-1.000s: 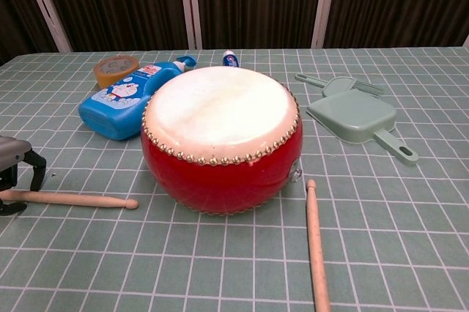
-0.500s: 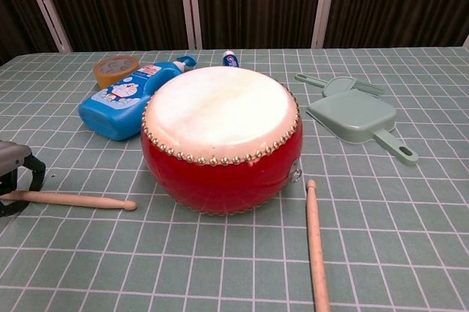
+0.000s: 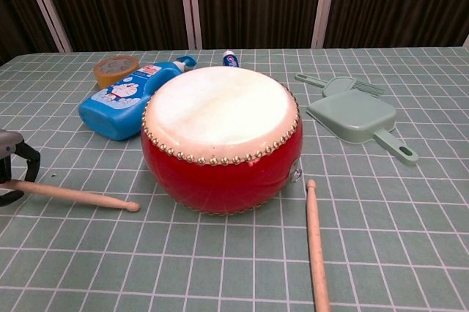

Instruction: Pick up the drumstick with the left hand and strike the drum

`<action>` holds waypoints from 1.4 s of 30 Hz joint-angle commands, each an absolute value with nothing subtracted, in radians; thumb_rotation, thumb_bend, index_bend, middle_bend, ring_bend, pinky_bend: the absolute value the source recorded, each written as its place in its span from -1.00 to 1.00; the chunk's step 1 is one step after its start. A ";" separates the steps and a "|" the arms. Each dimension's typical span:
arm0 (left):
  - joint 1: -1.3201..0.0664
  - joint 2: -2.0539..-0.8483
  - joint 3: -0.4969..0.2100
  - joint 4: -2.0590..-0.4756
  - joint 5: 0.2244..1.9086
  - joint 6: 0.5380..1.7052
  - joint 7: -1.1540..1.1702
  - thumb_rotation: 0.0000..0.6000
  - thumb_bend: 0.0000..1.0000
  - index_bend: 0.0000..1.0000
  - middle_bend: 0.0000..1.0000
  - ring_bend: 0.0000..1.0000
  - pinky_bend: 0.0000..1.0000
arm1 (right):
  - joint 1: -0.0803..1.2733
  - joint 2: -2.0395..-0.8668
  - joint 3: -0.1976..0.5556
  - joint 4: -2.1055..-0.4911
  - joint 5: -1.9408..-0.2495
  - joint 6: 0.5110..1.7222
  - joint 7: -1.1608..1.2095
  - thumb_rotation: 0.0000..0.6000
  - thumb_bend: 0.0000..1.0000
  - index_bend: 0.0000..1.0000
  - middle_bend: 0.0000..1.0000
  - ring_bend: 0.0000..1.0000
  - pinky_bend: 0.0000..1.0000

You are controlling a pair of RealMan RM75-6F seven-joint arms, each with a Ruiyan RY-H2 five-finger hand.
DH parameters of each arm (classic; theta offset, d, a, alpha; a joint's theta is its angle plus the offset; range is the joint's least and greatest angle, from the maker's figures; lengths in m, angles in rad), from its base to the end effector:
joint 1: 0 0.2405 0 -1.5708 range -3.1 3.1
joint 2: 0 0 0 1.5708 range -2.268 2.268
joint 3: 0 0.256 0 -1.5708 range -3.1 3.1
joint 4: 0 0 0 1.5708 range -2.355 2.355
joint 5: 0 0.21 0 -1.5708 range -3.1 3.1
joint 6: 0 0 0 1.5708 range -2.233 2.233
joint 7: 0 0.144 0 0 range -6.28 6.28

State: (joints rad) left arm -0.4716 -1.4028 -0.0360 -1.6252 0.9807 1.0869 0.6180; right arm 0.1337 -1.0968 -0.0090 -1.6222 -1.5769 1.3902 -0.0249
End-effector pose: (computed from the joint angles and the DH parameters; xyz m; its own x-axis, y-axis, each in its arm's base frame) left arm -0.2623 0.2639 0.0201 0.5930 0.3830 0.7083 0.7935 -0.1283 -0.5949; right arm -0.3028 -0.1815 0.1408 0.4476 -0.1297 0.8848 -0.8923 -0.1304 0.4322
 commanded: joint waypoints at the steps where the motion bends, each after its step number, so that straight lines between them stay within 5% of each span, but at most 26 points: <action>1: -0.463 -1.361 -0.051 -1.678 1.009 1.111 0.576 1.00 0.35 0.54 1.00 1.00 1.00 | 0.134 -1.097 -0.009 -1.623 -1.577 1.390 -0.025 1.00 -0.29 -1.00 -1.00 -1.00 -1.00; 27: -0.425 -1.172 -0.087 -1.952 1.211 1.252 0.468 1.00 0.42 0.56 1.00 1.00 0.97 | 0.131 -1.098 -0.007 -1.624 -1.574 1.392 -0.033 1.00 -0.29 -1.00 -1.00 -1.00 -1.00; 42: -0.613 -1.240 -0.280 -1.990 0.995 1.207 0.634 1.00 0.42 0.56 1.00 1.00 0.97 | 0.131 -1.098 -0.007 -1.627 -1.573 1.390 -0.028 1.00 -0.29 -1.00 -1.00 -1.00 -1.00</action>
